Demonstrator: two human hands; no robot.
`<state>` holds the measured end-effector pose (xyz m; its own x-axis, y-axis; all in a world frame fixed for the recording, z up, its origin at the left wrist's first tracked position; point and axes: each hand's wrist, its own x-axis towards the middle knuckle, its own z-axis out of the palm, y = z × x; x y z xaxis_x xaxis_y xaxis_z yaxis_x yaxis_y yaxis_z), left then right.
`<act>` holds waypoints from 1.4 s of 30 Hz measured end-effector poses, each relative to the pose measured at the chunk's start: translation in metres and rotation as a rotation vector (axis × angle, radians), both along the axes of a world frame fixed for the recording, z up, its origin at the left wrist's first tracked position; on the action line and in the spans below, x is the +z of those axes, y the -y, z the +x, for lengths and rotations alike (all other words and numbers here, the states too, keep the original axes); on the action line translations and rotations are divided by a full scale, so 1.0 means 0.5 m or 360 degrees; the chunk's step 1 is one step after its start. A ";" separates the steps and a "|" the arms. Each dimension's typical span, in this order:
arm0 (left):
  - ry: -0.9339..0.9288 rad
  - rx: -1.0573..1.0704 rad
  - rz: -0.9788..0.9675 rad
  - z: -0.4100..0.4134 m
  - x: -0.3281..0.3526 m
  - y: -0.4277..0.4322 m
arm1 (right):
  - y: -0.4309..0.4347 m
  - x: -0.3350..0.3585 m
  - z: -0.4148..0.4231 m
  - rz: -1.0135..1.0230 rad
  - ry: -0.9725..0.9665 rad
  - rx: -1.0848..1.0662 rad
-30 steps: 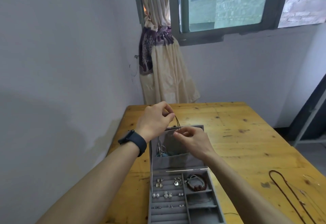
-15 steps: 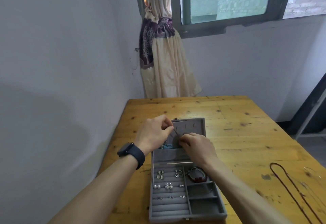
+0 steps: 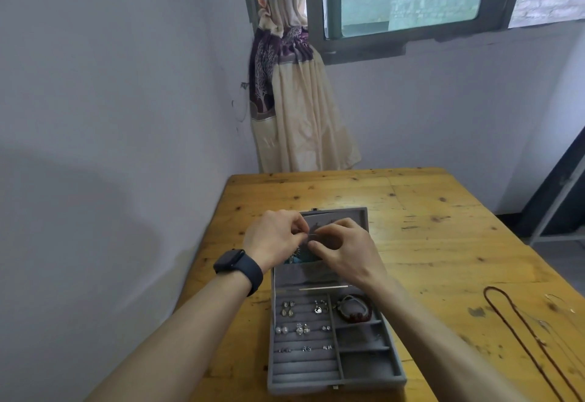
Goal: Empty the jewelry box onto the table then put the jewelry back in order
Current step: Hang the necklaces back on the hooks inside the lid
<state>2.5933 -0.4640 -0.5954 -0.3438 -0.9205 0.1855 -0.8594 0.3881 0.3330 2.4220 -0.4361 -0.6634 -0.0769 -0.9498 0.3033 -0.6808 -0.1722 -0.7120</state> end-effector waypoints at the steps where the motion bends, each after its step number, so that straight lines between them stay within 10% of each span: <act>1: 0.0026 0.0012 -0.0022 -0.001 -0.003 0.001 | -0.001 -0.002 0.002 -0.0042 0.0004 -0.0029; 24: -0.0276 0.0216 0.0041 0.021 0.001 0.000 | 0.008 -0.019 0.023 -0.0204 0.0150 -0.0126; 42: 0.0477 0.0064 -0.0700 -0.005 -0.013 0.003 | 0.011 -0.024 0.053 -0.0022 0.0332 -0.0231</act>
